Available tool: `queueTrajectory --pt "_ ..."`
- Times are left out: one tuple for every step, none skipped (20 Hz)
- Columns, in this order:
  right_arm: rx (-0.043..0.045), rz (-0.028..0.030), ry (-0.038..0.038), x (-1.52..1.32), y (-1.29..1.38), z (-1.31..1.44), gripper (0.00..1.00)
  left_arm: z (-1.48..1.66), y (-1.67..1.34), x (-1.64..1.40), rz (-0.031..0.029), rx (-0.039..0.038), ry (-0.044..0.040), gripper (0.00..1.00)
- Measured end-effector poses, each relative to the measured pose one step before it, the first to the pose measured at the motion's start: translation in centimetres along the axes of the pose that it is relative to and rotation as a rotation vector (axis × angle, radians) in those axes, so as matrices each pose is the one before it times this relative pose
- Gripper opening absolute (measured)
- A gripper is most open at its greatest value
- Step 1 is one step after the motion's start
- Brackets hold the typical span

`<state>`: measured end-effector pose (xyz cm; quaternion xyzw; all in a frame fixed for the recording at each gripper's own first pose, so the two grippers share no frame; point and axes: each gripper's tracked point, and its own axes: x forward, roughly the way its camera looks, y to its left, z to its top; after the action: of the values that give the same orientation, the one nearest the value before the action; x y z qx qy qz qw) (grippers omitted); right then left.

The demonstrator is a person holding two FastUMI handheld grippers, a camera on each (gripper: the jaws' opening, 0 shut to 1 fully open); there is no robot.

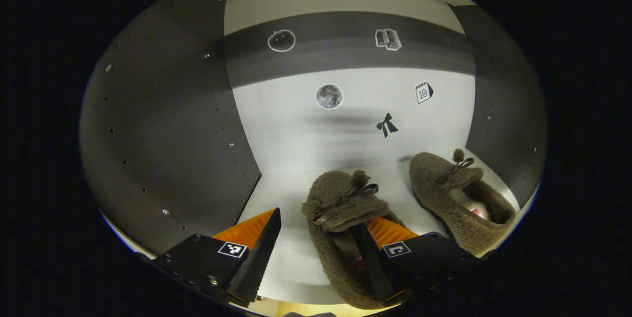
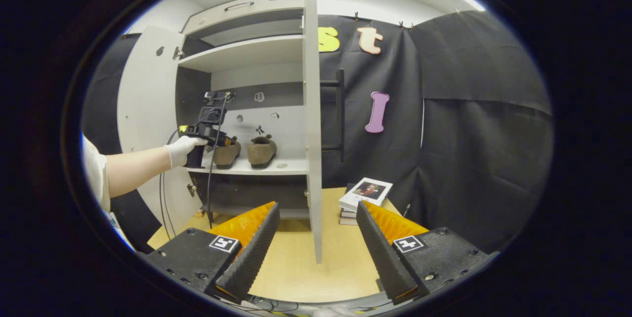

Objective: Grab one shoe with the right hand and put it into the shoe cabinet, grab the other shoe with the left hand and put it into the shoe cabinet; then close the right door with the right hand and the left door with the left hand.

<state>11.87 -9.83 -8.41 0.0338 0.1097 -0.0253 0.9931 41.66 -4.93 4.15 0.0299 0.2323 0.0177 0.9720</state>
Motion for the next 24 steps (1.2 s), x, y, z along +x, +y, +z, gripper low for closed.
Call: queueTrajectory --pt "0.00069 0.00260 -0.00298 -0.195 0.146 0.012 0.99 0.042 -0.091 -0.642 -0.01141 -0.01049 0.00062 0.84" --pt "-0.00042 0.00102 -0.00480 -0.208 0.110 0.150 0.99 0.113 -0.437 -0.738 -0.01854 -0.01512 -0.00415 0.84" --pt "-0.00261 0.00163 -0.00565 -0.164 0.095 0.125 0.99 0.101 -0.273 -0.853 -0.01384 -0.01377 -0.00373 0.87" --pt "-0.00324 0.00166 -0.00457 -0.203 0.127 0.104 0.99 0.391 -0.331 -1.067 -0.01604 -0.01121 -0.02173 0.96" --pt "-0.00213 0.00250 -0.00369 -0.225 0.218 0.092 0.99 0.300 -0.247 -1.019 -0.00836 0.00052 -0.01670 0.98" --pt "-0.00005 0.00334 -0.00388 -0.211 0.230 0.104 0.99 0.389 -0.177 -1.205 -0.00534 0.00718 -0.02002 0.97" --pt "0.00012 0.00309 -0.00388 -0.192 0.233 0.090 0.99 0.512 -0.272 -1.197 -0.00898 0.00629 -0.02556 0.96" --pt "-0.00153 0.00355 -0.00082 -0.215 0.264 0.034 0.99 0.617 -0.453 -1.420 -0.01052 0.00250 -0.02415 0.96" --pt "-0.00149 0.00472 -0.00218 -0.238 0.290 0.036 0.99 0.646 -0.394 -1.414 -0.01296 0.00103 -0.02999 0.96" --pt "-0.00126 0.00532 -0.00226 -0.203 0.290 0.099 0.99 0.653 -0.462 -1.759 -0.01203 0.00416 -0.02632 0.96" --pt "-0.00096 0.00593 -0.00382 -0.176 0.365 0.128 0.99 0.668 -0.174 -1.664 -0.00617 0.00909 -0.02880 0.96" --pt "-0.00207 0.00357 -0.00333 -0.237 0.272 0.155 0.99 0.699 -0.156 -1.731 -0.00403 0.01339 -0.02955 0.96" --pt "-0.00146 0.00589 -0.00626 -0.300 0.318 0.218 0.99 0.698 -0.301 -1.706 -0.00712 0.01342 -0.02832 0.96" --pt "-0.00150 0.00391 -0.00542 -0.316 0.311 0.173 0.99 0.480 -0.162 -1.877 -0.00516 0.00948 -0.02287 0.96" --pt "-0.00165 0.00470 -0.00654 -0.290 0.353 0.186 0.99 0.589 -0.209 -1.727 -0.00638 0.00714 -0.02560 0.96" --pt "-0.00123 0.00435 -0.00422 -0.225 0.301 0.210 0.99 0.331 -0.401 -1.534 -0.00322 0.00350 -0.02348 0.96" --pt "-0.00030 0.00580 -0.00471 -0.376 0.320 0.053 0.99 0.473 -0.022 -1.669 -0.00391 0.00123 -0.02379 0.96" --pt "-0.00194 0.00386 -0.00523 -0.258 0.320 0.134 0.99 0.224 0.109 -1.771 -0.00205 -0.00510 -0.01238 0.96" --pt "-0.00235 0.00169 -0.00327 -0.275 0.189 0.207 0.99 0.501 0.034 -1.689 -0.00372 -0.00959 -0.02217 0.96" --pt "-0.00020 0.00216 -0.00597 -0.290 0.250 0.223 0.99 0.459 0.185 -1.735 0.00246 -0.01100 -0.01717 0.96" --pt "0.00122 0.00262 -0.00416 -0.362 0.242 0.183 0.99 0.331 0.227 -1.538 0.00559 -0.00962 -0.01330 0.96" --pt "0.00095 0.00086 -0.00398 -0.314 0.192 0.132 0.99 -0.135 0.123 -1.506 0.00535 -0.01008 -0.01415 0.96" --pt "0.00158 -0.00038 -0.00213 -0.244 0.143 0.061 0.99 -0.010 0.069 -1.615 -0.00079 -0.01034 -0.00604 0.96" --pt "0.00090 0.00033 -0.00028 -0.174 0.173 0.058 0.99 -0.298 0.215 -1.602 -0.00005 -0.00448 -0.00315 0.96"
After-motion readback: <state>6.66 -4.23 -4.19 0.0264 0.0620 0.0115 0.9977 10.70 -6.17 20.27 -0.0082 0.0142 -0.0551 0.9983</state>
